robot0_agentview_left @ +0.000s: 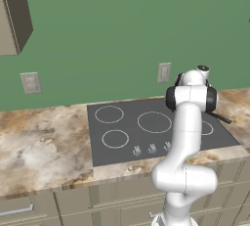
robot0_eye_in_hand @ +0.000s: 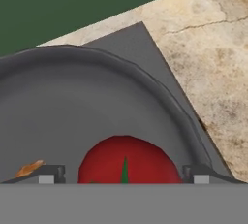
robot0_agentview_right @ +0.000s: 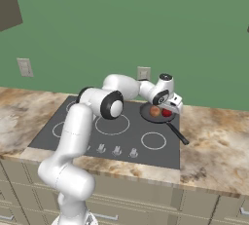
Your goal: Place the pan on the rear right burner on the stove. Then place the tomato and the onion in the pan and turn on the rear right burner.
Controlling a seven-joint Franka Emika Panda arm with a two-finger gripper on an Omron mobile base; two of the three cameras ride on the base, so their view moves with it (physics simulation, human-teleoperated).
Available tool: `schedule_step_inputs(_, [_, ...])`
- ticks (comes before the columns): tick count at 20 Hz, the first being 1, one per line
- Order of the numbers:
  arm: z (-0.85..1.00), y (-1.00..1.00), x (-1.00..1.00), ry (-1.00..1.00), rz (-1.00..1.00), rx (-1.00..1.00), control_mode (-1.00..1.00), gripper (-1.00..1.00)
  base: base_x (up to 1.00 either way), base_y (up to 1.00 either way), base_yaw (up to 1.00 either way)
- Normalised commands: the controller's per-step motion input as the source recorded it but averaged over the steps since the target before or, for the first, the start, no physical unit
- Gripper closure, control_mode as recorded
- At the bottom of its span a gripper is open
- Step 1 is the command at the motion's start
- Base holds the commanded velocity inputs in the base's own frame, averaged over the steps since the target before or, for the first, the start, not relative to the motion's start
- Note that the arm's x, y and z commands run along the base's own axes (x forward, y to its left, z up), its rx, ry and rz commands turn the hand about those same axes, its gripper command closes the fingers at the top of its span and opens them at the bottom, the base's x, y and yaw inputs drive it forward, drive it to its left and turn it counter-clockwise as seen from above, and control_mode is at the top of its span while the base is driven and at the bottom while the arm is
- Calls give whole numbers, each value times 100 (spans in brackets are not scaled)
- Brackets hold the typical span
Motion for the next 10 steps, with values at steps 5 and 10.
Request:
schedule_step_inputs(5, [16,0,-4,0,0,0,-100,-100,0,0,0])
schedule_step_inputs(10, [21,7,-19,1,0,0,-100,-100,0,0,0])
